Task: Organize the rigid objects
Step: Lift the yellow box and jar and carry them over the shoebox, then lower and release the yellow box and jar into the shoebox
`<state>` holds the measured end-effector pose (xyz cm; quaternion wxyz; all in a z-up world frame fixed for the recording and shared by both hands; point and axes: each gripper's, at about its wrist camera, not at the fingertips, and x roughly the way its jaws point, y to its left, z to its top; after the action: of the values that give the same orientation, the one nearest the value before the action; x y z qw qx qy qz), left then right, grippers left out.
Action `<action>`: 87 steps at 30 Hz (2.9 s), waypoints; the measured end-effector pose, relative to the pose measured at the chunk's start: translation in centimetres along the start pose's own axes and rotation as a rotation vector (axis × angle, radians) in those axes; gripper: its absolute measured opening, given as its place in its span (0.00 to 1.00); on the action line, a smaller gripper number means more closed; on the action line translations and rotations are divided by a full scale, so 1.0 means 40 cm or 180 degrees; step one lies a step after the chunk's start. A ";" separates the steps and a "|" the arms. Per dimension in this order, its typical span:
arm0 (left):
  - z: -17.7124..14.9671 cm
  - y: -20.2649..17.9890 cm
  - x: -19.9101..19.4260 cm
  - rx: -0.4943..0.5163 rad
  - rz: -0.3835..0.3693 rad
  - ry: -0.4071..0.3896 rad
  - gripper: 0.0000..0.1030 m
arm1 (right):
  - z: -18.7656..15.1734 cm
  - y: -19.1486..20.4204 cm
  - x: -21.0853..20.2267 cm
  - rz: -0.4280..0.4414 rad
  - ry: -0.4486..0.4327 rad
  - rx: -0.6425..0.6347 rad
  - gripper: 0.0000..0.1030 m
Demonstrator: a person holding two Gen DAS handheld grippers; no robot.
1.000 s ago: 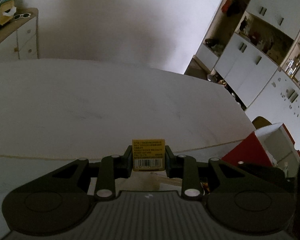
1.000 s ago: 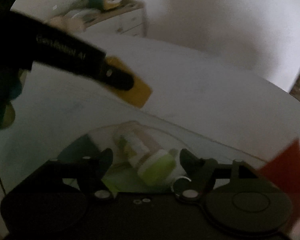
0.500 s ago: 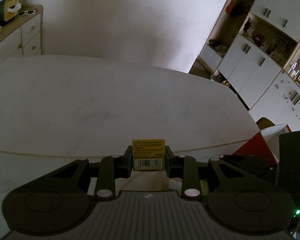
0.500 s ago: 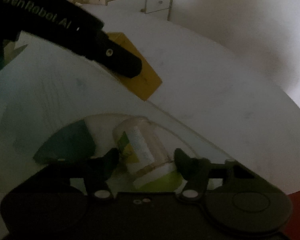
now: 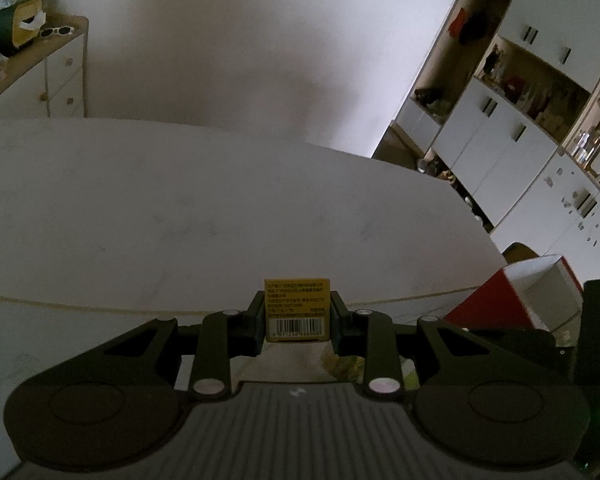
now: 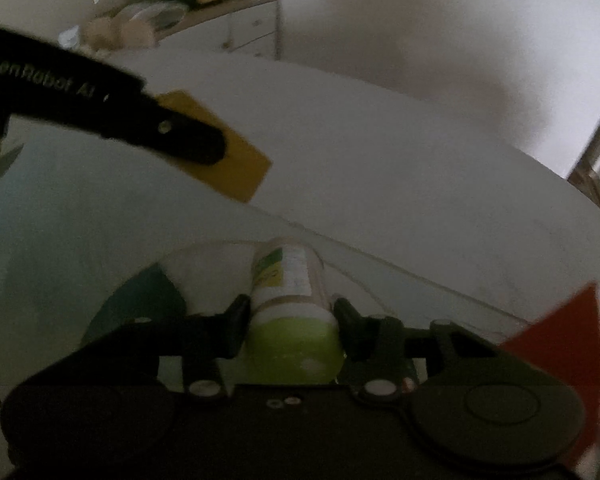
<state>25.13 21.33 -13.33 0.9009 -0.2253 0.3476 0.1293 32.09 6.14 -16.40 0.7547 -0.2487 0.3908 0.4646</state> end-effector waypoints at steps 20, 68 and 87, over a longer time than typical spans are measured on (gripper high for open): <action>0.004 -0.188 -0.145 0.0372 -0.0330 -0.0228 0.29 | -0.070 -0.089 -0.267 -0.0369 -0.0457 0.0569 0.43; -0.180 -0.801 0.205 0.1306 0.0209 0.0693 0.29 | -0.413 -0.602 -0.358 -0.0603 -0.0248 0.1007 0.43; -0.194 -0.814 0.288 0.1081 0.0508 0.0991 0.29 | -0.369 -0.600 -0.304 -0.0461 -0.0037 0.0665 0.44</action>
<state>41.75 -9.79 -16.04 0.8483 -0.0597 0.5158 0.1036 45.08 -21.59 -14.55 0.8103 -0.1937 0.4137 0.3670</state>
